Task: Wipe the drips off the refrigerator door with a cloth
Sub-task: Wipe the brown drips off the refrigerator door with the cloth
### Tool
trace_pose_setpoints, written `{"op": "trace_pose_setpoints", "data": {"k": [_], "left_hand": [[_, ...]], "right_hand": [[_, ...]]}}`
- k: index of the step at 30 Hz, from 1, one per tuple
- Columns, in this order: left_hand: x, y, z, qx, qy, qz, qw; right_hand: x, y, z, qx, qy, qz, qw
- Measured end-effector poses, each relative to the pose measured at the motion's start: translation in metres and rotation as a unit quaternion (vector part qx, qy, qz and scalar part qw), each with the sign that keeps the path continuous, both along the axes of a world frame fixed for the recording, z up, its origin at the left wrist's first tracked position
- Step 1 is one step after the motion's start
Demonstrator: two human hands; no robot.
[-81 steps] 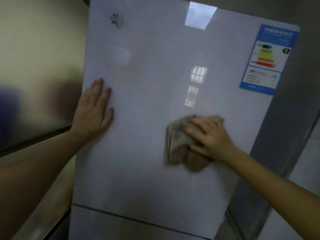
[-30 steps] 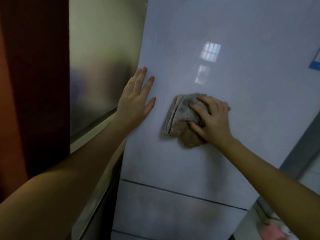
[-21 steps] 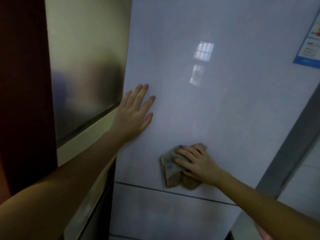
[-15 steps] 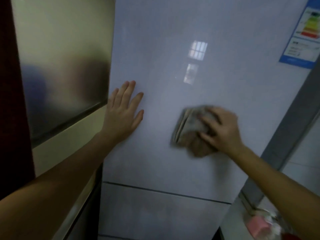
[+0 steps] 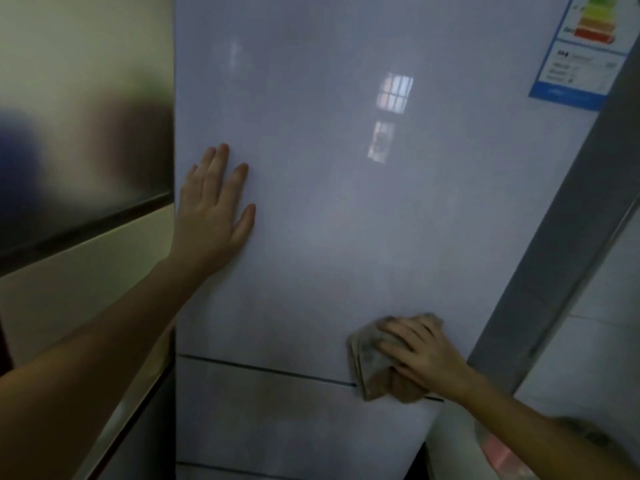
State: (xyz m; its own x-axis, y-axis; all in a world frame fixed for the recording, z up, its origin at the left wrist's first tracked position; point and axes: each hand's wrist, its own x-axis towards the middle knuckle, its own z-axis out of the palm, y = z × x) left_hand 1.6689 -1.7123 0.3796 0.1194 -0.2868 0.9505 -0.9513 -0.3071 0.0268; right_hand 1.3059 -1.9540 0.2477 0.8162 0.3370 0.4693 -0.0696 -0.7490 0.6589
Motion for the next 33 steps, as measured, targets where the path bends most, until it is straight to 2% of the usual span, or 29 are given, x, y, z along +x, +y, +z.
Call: {"op": "trace_pose_setpoints", "data": {"k": [3, 9, 12, 17, 22, 24, 28, 33], "left_hand": [[0.000, -0.003, -0.001, -0.002, -0.006, 0.015, 1.000], [-0.004, -0.010, -0.003, -0.021, 0.013, 0.028, 0.999], [-0.008, -0.011, -0.004, -0.020, 0.024, 0.035, 0.999], [-0.010, -0.012, -0.005, -0.015, 0.030, 0.042, 0.999], [-0.005, -0.009, -0.006, 0.002, 0.022, 0.046, 0.999], [-0.002, -0.006, -0.006, 0.007, 0.006, 0.048, 0.999], [0.006, 0.002, -0.003, 0.013, -0.035, 0.049, 0.998], [0.017, 0.004, -0.004, 0.011, -0.074, 0.057, 0.996]], "right_hand": [[-0.020, -0.013, 0.029, 0.003, -0.044, -0.002, 0.999], [-0.037, -0.030, 0.165, 0.042, -0.212, -0.028, 0.976], [-0.034, -0.030, 0.198, 0.051, -0.255, -0.027, 0.965], [-0.033, -0.032, 0.140, 0.052, -0.219, -0.020, 0.974], [-0.032, -0.030, 0.032, 0.012, -0.051, 0.026, 0.998], [-0.031, -0.027, 0.007, 0.007, -0.018, 0.026, 0.999], [-0.009, -0.016, 0.000, 0.002, -0.016, 0.037, 0.999], [0.058, 0.020, -0.006, 0.006, -0.035, 0.061, 0.998]]}}
